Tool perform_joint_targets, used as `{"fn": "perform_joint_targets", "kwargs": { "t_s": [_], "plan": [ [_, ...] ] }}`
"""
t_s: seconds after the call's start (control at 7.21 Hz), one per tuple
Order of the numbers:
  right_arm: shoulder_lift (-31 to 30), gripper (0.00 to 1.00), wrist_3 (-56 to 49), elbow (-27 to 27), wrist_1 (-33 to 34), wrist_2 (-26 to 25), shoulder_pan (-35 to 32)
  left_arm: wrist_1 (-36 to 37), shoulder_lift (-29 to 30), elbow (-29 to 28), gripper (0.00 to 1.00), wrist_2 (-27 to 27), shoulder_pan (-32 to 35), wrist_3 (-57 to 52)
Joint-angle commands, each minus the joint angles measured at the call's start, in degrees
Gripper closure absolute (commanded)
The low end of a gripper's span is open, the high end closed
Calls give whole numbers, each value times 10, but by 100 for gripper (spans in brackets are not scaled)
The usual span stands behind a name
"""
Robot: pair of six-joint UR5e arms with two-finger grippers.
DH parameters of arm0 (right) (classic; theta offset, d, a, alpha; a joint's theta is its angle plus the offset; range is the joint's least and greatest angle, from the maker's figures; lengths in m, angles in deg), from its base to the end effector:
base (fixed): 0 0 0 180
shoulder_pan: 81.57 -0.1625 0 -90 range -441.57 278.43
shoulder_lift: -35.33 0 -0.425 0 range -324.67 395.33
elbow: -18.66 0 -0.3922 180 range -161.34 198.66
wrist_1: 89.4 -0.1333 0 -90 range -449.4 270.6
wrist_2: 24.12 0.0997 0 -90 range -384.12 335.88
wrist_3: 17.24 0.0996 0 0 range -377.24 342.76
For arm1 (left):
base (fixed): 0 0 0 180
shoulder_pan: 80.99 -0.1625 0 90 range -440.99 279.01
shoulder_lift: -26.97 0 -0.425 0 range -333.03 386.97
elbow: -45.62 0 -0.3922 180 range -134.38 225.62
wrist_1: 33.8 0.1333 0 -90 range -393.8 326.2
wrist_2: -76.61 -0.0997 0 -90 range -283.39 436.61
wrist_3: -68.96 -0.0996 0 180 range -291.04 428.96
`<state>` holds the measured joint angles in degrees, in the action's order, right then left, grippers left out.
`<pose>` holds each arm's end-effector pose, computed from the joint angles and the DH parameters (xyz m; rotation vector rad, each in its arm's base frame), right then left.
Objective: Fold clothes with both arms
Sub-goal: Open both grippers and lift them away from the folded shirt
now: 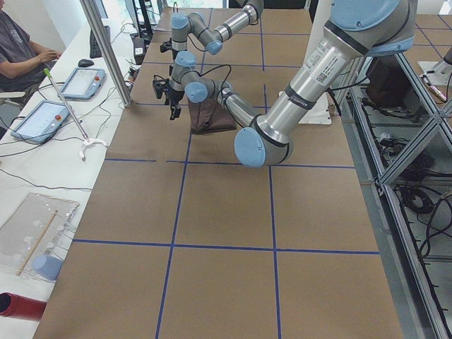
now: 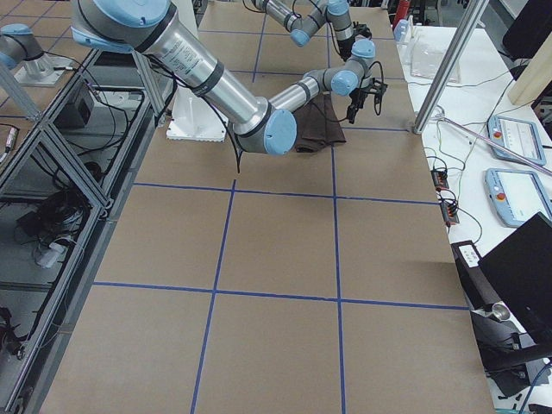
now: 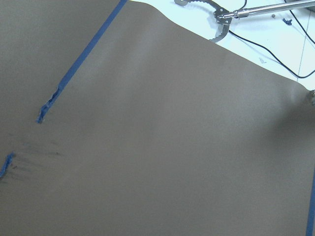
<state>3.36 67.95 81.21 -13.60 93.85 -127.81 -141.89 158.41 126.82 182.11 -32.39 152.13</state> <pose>-0.5122 -0.6600 0.1802 -0.0886 -0.8984 0.4834 0.4153 -0.6323 0.2531 0.1881 0.9086 -0.5572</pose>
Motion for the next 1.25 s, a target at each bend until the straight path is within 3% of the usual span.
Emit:
{"fn": "perform_joint_targets", "kwargs": {
  "t_s": [0.0,0.14,0.28,0.42,0.69,0.83,1.11],
  "plan": [
    [-2,0,-6,39,43,8,25,6,-25,48,0,42,4,-10],
    [-5,0,-19,51,64,1,37,6,-36,74,0,45,4,-10],
    [0,0,-28,63,104,-52,65,5,-44,77,0,59,4,-10],
    [-1,0,-77,86,137,-75,73,2,-49,82,0,61,-2,-2],
    [-9,0,-174,109,167,-80,68,-9,-51,92,0,54,-56,123],
    [-12,0,-222,113,167,-73,53,-36,-51,92,0,44,-84,179],
    [-20,0,-279,113,164,22,-18,-95,-47,57,0,-11,-144,276]
  ]
}}
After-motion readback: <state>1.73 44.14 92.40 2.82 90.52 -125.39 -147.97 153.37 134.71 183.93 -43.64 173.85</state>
